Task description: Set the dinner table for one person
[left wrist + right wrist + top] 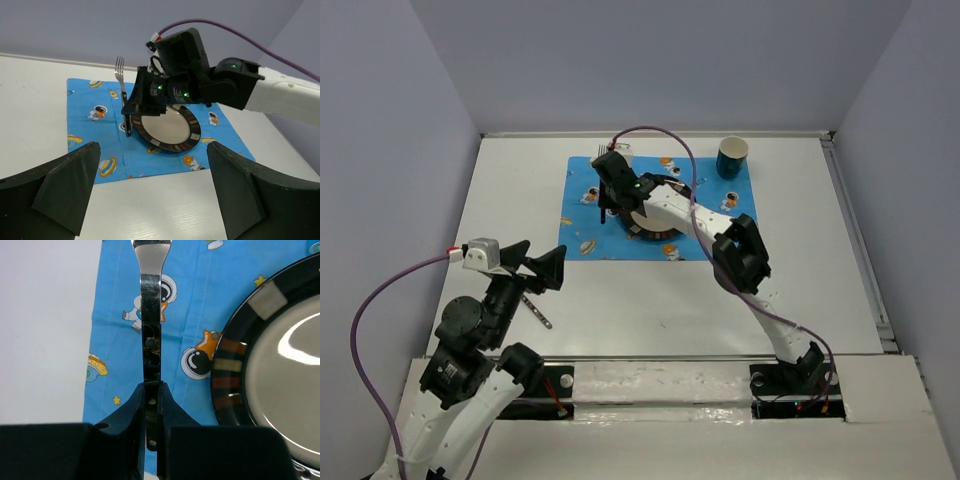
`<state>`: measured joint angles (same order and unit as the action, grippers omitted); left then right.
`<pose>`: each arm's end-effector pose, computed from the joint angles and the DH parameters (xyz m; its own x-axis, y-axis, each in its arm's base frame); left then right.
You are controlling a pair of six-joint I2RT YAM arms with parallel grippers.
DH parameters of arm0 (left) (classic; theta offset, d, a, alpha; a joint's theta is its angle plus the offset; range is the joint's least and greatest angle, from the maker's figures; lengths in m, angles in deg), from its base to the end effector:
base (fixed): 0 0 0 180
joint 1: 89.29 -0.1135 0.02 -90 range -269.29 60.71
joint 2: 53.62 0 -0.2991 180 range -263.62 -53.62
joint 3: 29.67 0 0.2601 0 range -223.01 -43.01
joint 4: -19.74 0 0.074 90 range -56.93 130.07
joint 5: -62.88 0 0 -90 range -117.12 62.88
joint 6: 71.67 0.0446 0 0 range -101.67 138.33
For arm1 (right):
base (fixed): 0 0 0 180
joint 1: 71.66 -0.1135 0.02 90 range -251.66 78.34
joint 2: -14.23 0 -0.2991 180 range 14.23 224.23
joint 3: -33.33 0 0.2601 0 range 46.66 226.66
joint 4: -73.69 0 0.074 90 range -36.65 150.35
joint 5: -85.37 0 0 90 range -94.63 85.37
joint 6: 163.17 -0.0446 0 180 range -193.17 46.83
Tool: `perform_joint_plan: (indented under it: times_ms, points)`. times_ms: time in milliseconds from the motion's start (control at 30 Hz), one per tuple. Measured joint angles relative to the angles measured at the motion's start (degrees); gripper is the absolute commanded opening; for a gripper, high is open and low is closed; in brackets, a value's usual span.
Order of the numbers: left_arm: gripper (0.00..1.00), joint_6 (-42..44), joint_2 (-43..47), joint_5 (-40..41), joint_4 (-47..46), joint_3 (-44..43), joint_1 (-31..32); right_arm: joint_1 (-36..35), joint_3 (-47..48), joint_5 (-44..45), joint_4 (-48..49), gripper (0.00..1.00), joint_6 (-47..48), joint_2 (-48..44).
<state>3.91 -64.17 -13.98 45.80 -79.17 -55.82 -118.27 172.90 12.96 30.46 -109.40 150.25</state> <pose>0.0412 -0.0151 0.3580 0.0925 -0.3519 -0.9315 0.3875 0.8745 -0.2919 0.4113 0.4155 0.2629 -0.6688 0.1126 -0.7349 -0.1707 0.9388 0.2992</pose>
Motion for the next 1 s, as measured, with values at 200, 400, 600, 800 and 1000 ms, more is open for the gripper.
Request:
perform_joint_plan:
  times_ms: [200, 400, 600, 800, 1000]
  points:
    - [0.99, 0.0, -0.22, -0.74, -0.04, 0.0, -1.05, -0.09, 5.31, -2.89, -0.79, 0.0, -0.61, 7.39]
    - [0.99, 0.0, -0.24, -1.05, -0.07, 0.0, -1.33, -0.5, 6.47, -4.48, -1.46, 0.0, -1.79, 10.73]
    - [0.99, 0.0, -0.24, -1.16, -0.07, 0.0, -1.33, -0.98, 6.47, -4.72, -1.6, 0.0, -3.15, 10.82]
    - [0.99, 0.0, -0.26, -1.18, -0.07, 0.0, -1.33, -1.05, 6.47, -4.76, -1.51, 0.25, -4.94, 11.43]
    - [0.99, 0.0, -0.26, -1.18, -0.07, 0.0, -1.33, -1.05, 6.47, -4.74, -1.42, 0.39, -5.88, 11.78]
